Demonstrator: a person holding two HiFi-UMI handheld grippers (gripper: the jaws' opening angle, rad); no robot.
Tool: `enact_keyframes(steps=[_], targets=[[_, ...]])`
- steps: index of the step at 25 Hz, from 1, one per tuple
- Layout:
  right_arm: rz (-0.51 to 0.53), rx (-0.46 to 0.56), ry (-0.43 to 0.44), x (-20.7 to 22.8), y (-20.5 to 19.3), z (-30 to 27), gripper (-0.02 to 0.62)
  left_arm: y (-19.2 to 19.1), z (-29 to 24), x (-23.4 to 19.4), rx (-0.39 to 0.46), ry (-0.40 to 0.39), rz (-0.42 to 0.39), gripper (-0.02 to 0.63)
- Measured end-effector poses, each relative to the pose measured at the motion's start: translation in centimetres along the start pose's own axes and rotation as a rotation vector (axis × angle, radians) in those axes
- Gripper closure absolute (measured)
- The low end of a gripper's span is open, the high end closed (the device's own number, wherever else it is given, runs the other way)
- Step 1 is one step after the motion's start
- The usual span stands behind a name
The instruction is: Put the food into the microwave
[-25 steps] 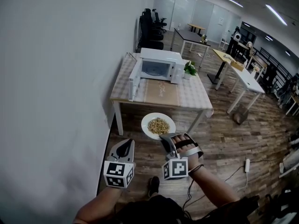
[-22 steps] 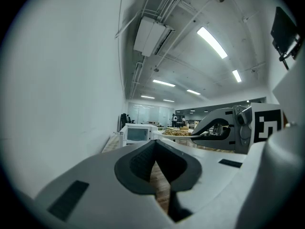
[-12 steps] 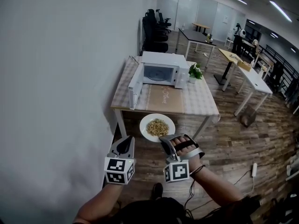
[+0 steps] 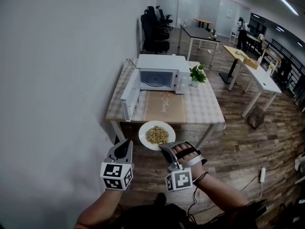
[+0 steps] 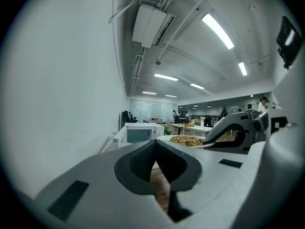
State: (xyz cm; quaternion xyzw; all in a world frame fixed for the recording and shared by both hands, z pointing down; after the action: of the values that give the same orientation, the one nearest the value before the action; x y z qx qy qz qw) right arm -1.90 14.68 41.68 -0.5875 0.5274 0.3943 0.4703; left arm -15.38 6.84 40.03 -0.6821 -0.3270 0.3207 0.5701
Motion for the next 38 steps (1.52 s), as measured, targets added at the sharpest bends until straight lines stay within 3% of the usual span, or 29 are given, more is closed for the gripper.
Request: enact_keyframes(steps=[19,27,38], targets=[[-0.031,0.031,-0.008,2.9,-11.5,-6.8,0.578,0.8,-11.5,0.7,-0.033,0.062,0.010,0.597],[-0.038,0.058,-0.005,3.3,-12.5,-7.4,0.577,1.4,-12.3,1.0,-0.036,0.088,0.003,0.597],[-0.031,0.060,-0.013,4.3,-12.7,-10.1,0.578,1.5,-14.4,-0.6,-0.019,0.065,0.004,0.597]])
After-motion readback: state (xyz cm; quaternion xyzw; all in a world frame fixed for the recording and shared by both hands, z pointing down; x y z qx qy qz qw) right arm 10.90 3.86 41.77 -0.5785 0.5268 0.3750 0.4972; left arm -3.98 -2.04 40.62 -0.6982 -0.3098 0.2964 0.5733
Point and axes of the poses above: the fingertips, and each gripper's own axes: z backward along the fingers, x to its right, y out of its top, the point moved 6 cm from there along z, backward along the fingers, and after that the axes turned 7 degrees about -y, right-handed, at the moved point
